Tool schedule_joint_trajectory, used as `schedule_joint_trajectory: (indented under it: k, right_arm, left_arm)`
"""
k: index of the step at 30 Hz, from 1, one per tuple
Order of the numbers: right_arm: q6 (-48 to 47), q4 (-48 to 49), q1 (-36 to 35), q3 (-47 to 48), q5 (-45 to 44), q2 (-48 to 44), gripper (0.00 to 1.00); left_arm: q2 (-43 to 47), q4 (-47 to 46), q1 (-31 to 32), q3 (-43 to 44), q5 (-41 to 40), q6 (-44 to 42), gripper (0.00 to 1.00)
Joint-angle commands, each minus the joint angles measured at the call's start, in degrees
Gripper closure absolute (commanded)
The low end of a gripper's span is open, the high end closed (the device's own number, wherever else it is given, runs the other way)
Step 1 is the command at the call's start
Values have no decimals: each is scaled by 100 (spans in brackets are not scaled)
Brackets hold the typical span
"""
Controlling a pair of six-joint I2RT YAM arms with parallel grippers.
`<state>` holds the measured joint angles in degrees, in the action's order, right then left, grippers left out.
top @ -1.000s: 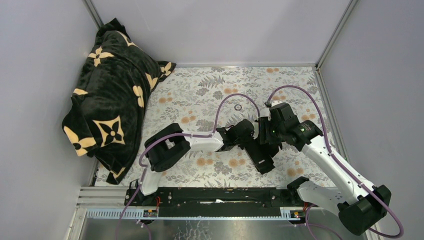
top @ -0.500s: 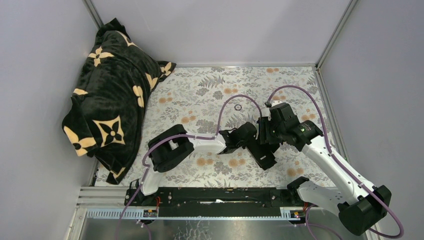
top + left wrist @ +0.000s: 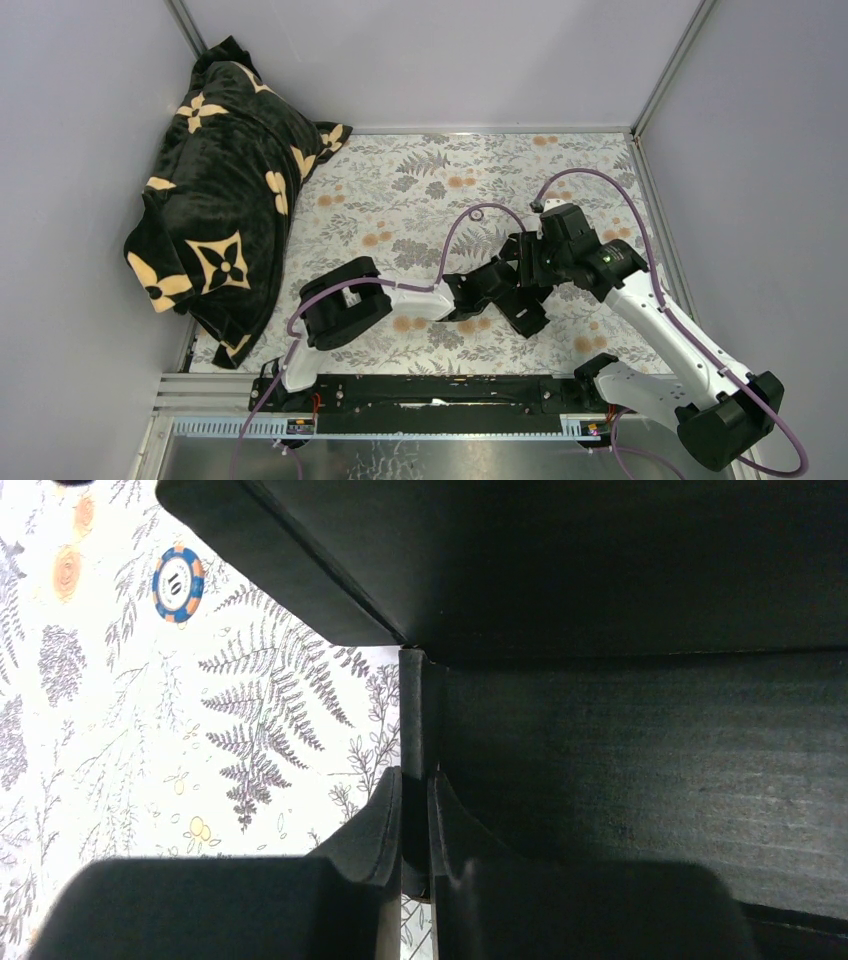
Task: Fold the paper box
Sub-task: Fold the paper box at the center of the board.
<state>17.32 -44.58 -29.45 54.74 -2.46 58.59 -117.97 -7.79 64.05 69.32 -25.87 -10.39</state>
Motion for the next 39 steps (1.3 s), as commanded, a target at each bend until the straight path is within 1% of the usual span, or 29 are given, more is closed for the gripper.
schedule_joint_trajectory:
  k: [1, 5, 11, 15, 18, 20, 23, 28, 34, 39]
  right_arm:
    - [-105, -45, 19, 350, -119, -45, 40]
    - [-102, -75, 19, 364, -156, -73, 40]
    - [-87, -111, 19, 361, -180, -118, 40]
    - [-77, -153, 19, 362, -197, -158, 40]
    - [-77, -203, 25, 370, -213, -188, 40]
    - [-80, -225, 20, 371, -216, -212, 40]
    - [-71, -265, 20, 378, -207, -246, 39]
    - [-62, -274, 22, 350, -189, -284, 39]
    - [-62, -284, 19, 343, -184, -313, 39]
    - [-62, -281, 23, 339, -172, -321, 38]
  left_arm:
    - [30, -178, 40, -284, -601, -264, 91]
    - [74, -416, 96, -437, -885, -343, 91]
    - [120, -552, 150, -518, -1004, -401, 91]
    - [207, -583, 132, -627, -627, -273, 90]
    - [362, -599, 25, -759, -54, -61, 90]
    - [445, -599, -62, -826, 388, 72, 87]
    - [501, -507, -165, -827, 827, 195, 81]
    - [518, -438, -208, -834, 1095, 239, 75]
    - [693, -490, -330, -927, 1488, 362, 71]
    - [780, -478, -422, -918, 1625, 398, 68]
